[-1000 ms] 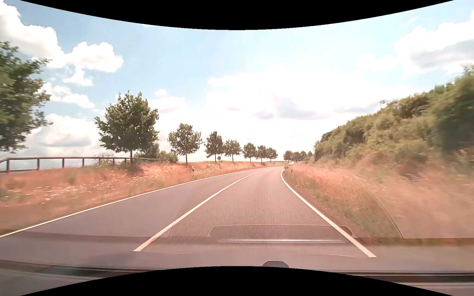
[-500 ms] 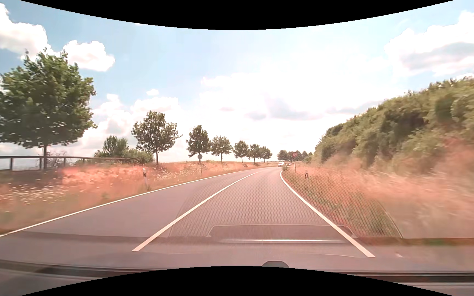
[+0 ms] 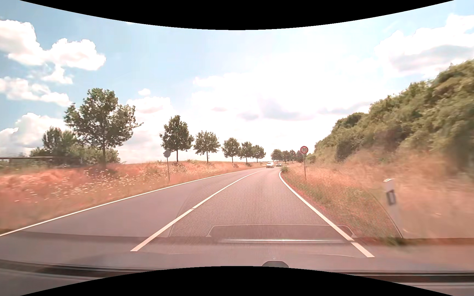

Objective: Follow the waypoints while adhering to traffic rules and regulations

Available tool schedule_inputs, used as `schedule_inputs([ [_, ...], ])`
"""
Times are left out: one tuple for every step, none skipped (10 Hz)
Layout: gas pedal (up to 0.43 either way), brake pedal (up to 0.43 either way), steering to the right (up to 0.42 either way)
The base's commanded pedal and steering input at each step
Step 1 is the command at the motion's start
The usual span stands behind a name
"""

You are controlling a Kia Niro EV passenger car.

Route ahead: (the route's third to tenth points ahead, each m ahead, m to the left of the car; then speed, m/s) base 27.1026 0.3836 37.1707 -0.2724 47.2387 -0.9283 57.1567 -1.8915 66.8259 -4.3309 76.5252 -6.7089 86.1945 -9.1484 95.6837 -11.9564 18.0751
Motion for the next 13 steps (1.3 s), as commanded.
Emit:
schedule_inputs([
  [0.059, 0.0, 0.013],
  [0.059, 0.0, 0.012],
  [0.059, 0.0, 0.012],
  [0.059, 0.0, 0.012],
  [0.059, 0.0, 0.011],
  [0.059, 0.0, 0.01],
  [0.059, 0.0, 0.009],
  [0.059, 0.0, 0.009],
  [0.059, 0.0, 0.009],
  [0.059, 0.0, 0.009],
  [0.059, 0.0, 0.009],
  [0.059, 0.0, 0.009],
  [0.059, 0.0, 0.009],
])
